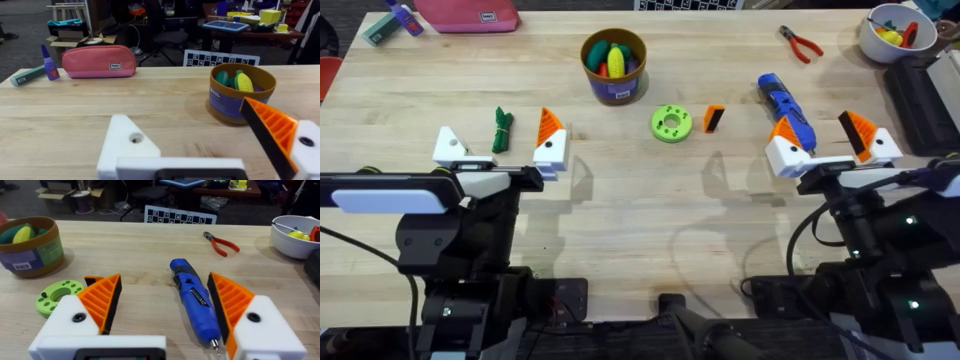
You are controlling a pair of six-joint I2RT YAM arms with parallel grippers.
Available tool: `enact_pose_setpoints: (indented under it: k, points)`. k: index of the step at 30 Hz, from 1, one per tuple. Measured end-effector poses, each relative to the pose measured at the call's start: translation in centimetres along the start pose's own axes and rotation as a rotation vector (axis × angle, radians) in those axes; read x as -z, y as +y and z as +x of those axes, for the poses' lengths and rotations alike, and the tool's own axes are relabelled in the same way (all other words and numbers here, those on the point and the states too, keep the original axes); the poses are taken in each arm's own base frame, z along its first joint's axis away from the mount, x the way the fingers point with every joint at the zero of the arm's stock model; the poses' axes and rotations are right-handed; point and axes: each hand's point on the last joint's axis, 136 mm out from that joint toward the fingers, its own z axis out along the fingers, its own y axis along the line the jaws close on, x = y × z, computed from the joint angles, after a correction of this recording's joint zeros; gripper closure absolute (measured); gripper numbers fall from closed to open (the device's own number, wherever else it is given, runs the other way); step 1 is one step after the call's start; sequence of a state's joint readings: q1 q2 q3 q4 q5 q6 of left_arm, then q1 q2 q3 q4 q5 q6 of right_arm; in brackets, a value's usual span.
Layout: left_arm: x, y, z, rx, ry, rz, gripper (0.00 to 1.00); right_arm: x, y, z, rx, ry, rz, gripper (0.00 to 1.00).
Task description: Pick up the gripper from the table and insert it into the empty holder that is missing its gripper. Then pick up a screw, insert it into the mounting hole, and use the screwdriver to tighten it. Finally, clean up the table by picking up the vegetable and placing it into the bucket.
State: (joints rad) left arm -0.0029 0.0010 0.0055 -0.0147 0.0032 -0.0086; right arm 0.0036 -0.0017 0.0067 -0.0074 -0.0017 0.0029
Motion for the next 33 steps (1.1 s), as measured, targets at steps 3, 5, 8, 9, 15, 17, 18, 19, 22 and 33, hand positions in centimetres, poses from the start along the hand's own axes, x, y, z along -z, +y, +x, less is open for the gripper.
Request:
enact_pose_setpoints:
  k: [3, 5, 8, 9, 15, 17, 18, 19, 22, 33]
  points:
    - [0.0, 0.0, -0.1, 0.0, -0.003, 0.0, 0.016, 0.0, 0.0, 0.1, -0.001, 0.002, -0.001, 0.009]
    - [0.0, 0.0, -0.5, 0.0, -0.021, 0.0, 0.015, 0.0, 0.1, -0.1, -0.001, -0.004, -0.007, 0.009]
    - [0.1, 0.0, -2.4, 0.0, -0.099, 0.001, 0.015, 0.1, 0.4, -2.4, 0.003, -0.098, -0.023, 0.009]
    - [0.2, 0.0, -3.3, 0.0, -0.136, 0.001, 0.015, 0.3, 0.5, -4.0, 0.007, -0.164, -0.026, 0.009]
    - [0.8, 0.0, -5.3, 0.0, -0.131, 0.0, 0.016, 1.3, 0.7, -7.8, 0.014, -0.287, -0.036, 0.009]
    - [1.1, 0.0, -6.7, -0.001, -0.108, -0.004, 0.015, 1.6, 0.8, -8.6, 0.014, -0.279, -0.04, 0.009]
    - [1.3, 0.1, -7.5, 0.0, -0.094, -0.01, 0.016, 1.8, 0.8, -9.0, 0.014, -0.265, -0.042, 0.009]
    - [1.4, 0.2, -8.2, 0.0, -0.072, -0.017, 0.015, 1.9, 0.8, -9.6, 0.013, -0.247, -0.043, 0.009]
    - [1.5, 0.5, -9.9, -0.001, 0.029, -0.033, 0.015, 2.2, 0.9, -10.7, 0.009, -0.169, -0.045, 0.009]
    - [-2.9, 0.8, -7.7, -0.019, 0.629, -0.051, 0.016, -0.3, 0.8, -8.1, -0.029, 0.43, -0.042, 0.008]
